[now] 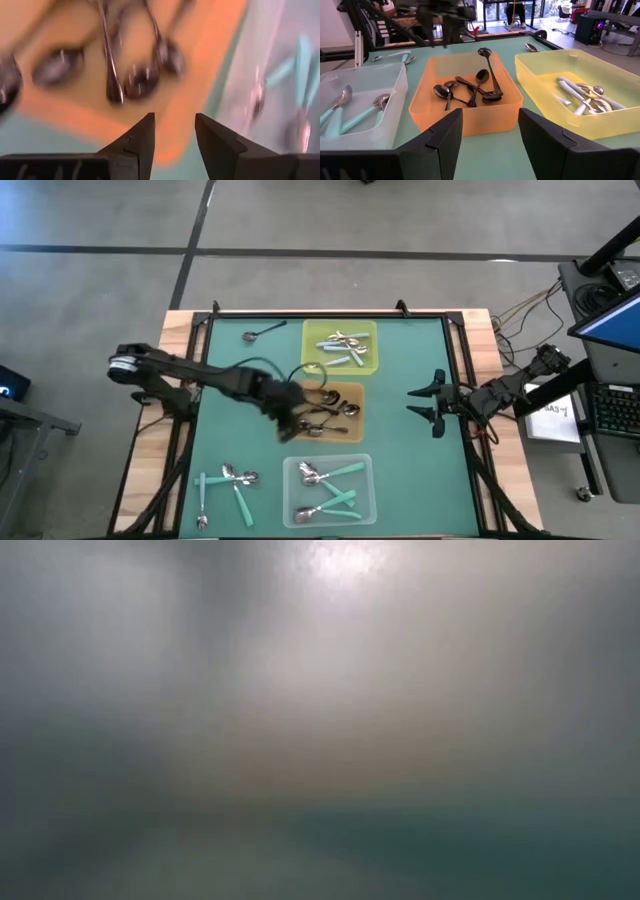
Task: Sort silverware by color (type)
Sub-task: Put the green spoon into the transparent bin
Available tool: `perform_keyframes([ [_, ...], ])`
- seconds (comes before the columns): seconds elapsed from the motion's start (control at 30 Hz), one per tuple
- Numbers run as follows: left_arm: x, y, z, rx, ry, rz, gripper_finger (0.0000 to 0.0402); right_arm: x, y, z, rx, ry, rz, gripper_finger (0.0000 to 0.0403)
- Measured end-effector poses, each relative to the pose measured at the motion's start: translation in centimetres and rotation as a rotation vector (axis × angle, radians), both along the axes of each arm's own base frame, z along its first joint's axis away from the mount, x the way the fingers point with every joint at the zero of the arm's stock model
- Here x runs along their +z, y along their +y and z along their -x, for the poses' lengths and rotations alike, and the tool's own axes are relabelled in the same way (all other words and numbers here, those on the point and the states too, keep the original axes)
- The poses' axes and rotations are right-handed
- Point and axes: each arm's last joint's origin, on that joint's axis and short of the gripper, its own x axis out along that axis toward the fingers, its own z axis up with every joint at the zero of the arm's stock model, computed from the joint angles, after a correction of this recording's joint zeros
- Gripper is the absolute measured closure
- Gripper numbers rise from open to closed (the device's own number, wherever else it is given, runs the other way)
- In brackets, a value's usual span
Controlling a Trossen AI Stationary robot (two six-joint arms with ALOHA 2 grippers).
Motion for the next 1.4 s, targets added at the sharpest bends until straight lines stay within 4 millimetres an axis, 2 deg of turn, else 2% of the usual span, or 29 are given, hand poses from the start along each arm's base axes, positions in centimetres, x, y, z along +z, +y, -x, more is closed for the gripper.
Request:
perform_keyframes([
  [0.13,-0.2,-2.2,3.2,-0.022,0.041,0.024,0.0279,0.0,0.0,0.0,0.0,0.0,0.0,0.0218],
  [0.27,-2.0,-4.3,6.4,0.06,0.125,0.084,0.0279,0.0,0.0,0.0,0.0,0.0,0.0,0.0218],
  [0.4,-4.3,-6.8,9.1,0.067,0.199,0.13,0.0279,0.0,0.0,0.0,0.0,0.0,0.0,0.0218],
  [0.57,-5.6,-9.6,11.0,-0.033,0.197,0.268,0.0279,0.0,0.0,0.0,0.0,0.0,0.0,0.0218],
  [0.77,-6.9,-11.0,13.0,-0.121,0.235,0.233,0.0279,0.0,0.0,0.0,0.0,0.0,0.0,0.0218],
  [0.93,-8.2,-11.4,13.8,-0.143,0.285,0.193,0.0279,0.0,0.0,0.0,0.0,0.0,0.0,0.0218],
  [1.4,-10.7,-13.4,13.0,-0.233,0.269,0.088,0.0279,0.0,0.0,0.0,0.0,0.0,0.0,0.0218],
])
